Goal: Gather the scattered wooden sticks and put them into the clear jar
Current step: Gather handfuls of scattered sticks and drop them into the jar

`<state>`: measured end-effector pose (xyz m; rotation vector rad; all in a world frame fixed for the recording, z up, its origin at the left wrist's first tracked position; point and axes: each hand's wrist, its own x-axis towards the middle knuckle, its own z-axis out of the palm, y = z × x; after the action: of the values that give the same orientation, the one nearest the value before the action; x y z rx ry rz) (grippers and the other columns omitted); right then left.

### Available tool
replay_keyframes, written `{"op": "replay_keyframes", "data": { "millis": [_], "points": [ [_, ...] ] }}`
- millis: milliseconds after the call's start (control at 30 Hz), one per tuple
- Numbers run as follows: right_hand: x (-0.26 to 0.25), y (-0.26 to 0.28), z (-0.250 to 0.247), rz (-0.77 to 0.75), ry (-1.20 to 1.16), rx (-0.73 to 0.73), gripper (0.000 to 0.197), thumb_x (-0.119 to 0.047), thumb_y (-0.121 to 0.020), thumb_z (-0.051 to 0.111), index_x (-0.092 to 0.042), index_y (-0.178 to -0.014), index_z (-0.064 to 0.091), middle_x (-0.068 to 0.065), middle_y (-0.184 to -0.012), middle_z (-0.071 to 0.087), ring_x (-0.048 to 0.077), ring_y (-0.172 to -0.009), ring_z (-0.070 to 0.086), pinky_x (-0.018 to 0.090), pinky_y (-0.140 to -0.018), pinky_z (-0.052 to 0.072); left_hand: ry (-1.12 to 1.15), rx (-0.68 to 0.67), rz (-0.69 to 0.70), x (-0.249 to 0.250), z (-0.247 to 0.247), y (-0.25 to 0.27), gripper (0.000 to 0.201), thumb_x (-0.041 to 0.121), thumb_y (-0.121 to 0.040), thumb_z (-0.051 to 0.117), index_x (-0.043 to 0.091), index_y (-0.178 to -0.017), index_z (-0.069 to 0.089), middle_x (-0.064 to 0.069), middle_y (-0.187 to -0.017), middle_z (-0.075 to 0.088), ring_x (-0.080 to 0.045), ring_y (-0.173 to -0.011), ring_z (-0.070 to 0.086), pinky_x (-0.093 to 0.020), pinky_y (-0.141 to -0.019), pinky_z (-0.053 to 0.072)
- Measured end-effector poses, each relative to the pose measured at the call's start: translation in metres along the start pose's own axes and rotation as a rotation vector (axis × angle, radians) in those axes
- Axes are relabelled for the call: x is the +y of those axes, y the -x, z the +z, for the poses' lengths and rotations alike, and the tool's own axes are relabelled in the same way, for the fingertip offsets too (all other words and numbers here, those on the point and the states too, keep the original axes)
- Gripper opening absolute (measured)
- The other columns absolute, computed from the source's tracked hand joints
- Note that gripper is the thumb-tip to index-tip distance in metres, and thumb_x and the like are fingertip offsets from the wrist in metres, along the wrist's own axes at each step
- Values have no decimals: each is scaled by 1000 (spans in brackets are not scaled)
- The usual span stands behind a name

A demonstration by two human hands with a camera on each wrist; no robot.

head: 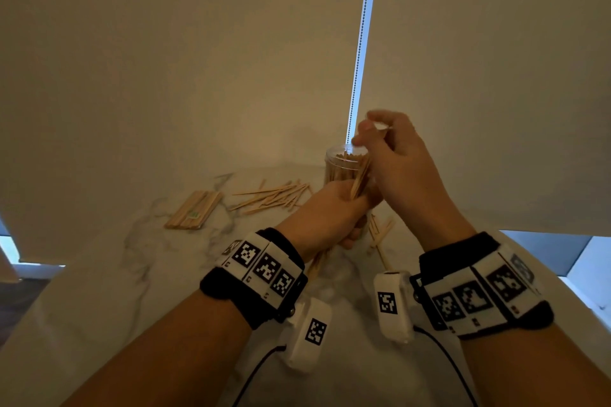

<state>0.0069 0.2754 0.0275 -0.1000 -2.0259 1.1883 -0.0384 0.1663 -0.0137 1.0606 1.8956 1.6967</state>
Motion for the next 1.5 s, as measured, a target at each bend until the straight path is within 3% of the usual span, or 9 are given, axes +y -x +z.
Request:
{"op": "replay_keyframes", "data": {
  "millis": [133,300,400,500,767,933,1100,1267,1500],
  "points": [
    [7,4,6,-58,233,-120,31,-33,-101,46,-23,-83,69,-11,-83,70,-1,-81,64,19,-70,46,-24,44,17,-5,1,-1,29,32,-104,46,10,-85,50,1,-58,41,-11,-47,37,-23,-46,40],
    [8,2,8,21,186,-88,30,-49,-99,46,-28,-118,57,-13,-107,64,0,-96,61,8,-70,42,311,282,64,-7,-12,-13,38,41,-104,43,5,-95,52,0,-66,37,-12,-53,33,-28,-52,31],
    [8,6,11,243,258,-440,56,-68,-84,57,-20,-113,63,4,-104,70,22,-94,69,39,-82,57,722,530,91,-4,-28,-21,23,28,-108,38,15,-89,39,1,-65,35,-10,-51,32,-27,-53,34],
    [5,20,18,437,237,-795,37,-44,-93,62,-9,-106,60,12,-94,71,24,-73,69,33,-68,59,839,640,136,-8,-37,-24,18,28,-109,35,16,-96,38,2,-65,38,-9,-49,34,-26,-54,40],
    [12,23,37,111,312,-567,28,-33,-101,48,-18,-80,60,0,-69,58,13,-60,53,28,-61,44,558,544,97,-5,-30,-20,22,29,-109,36,15,-95,45,-5,-73,62,-16,-57,57,-30,-57,50],
    [18,22,40,29,433,-563,34,-42,-105,34,-17,-104,58,-1,-83,62,15,-77,61,30,-69,48,546,449,35,3,-40,-16,17,26,-105,46,10,-109,50,-8,-88,74,-18,-78,70,-32,-70,56],
    [15,20,27,12,515,-696,32,-39,-106,35,-30,-76,44,-6,-77,56,8,-71,53,24,-62,39,679,647,138,8,-65,-12,41,18,-96,64,17,-131,45,-9,-100,71,-22,-81,70,-39,-83,59],
    [14,20,26,-1,553,-710,37,-42,-102,42,-17,-81,60,4,-79,65,19,-73,62,34,-71,51,457,631,109,9,-66,-10,28,18,-107,39,10,-122,61,-7,-89,69,-18,-73,65,-32,-72,59],
    [25,9,21,-1,668,-474,33,-38,-93,54,-21,-65,60,0,-62,57,19,-63,59,27,-57,44,283,448,0,14,-54,-10,38,36,-103,45,11,-112,72,-3,-100,77,-17,-94,71,-37,-90,54]
  ]
}}
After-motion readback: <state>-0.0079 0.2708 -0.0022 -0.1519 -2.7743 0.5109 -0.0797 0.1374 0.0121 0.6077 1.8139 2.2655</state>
